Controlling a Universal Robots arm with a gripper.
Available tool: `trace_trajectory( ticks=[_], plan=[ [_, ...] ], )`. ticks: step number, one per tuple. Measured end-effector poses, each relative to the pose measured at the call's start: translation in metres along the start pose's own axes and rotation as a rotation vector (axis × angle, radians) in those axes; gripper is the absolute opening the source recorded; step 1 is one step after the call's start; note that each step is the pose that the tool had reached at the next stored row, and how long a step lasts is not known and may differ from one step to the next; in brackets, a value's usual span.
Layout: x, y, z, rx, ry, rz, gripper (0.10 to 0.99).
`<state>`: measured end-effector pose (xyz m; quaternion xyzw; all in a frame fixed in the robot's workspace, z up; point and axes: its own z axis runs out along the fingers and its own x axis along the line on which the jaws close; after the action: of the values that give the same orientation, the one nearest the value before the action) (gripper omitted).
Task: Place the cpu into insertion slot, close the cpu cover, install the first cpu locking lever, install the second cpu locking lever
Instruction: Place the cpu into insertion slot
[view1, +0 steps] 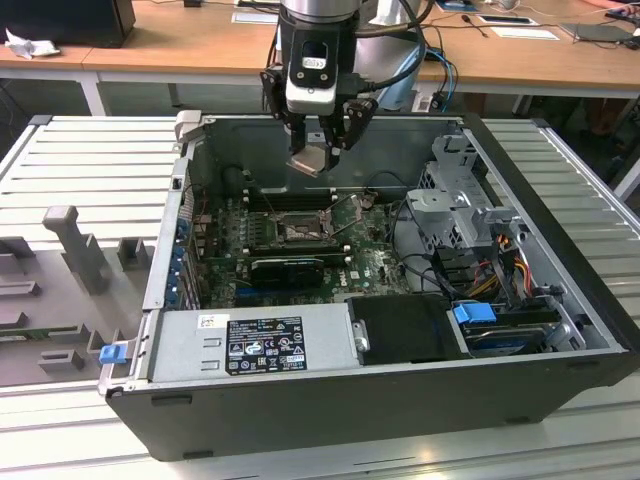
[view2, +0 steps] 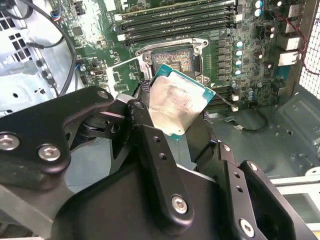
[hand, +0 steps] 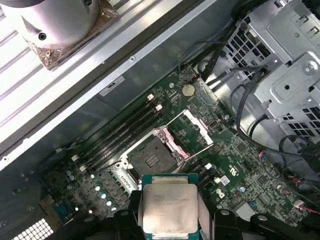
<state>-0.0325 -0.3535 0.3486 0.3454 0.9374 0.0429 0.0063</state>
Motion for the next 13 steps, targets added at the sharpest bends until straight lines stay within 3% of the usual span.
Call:
trace_trajectory(
  ticks=[7, 13],
  plan=[
    [0.0000, 0.0000, 0.0004, -0.002, -0.0076, 0.090, 0.529],
    [-0.0001, -0.0003, 0.0037, -0.002, -0.0087, 0.102, 0.529]
  ],
)
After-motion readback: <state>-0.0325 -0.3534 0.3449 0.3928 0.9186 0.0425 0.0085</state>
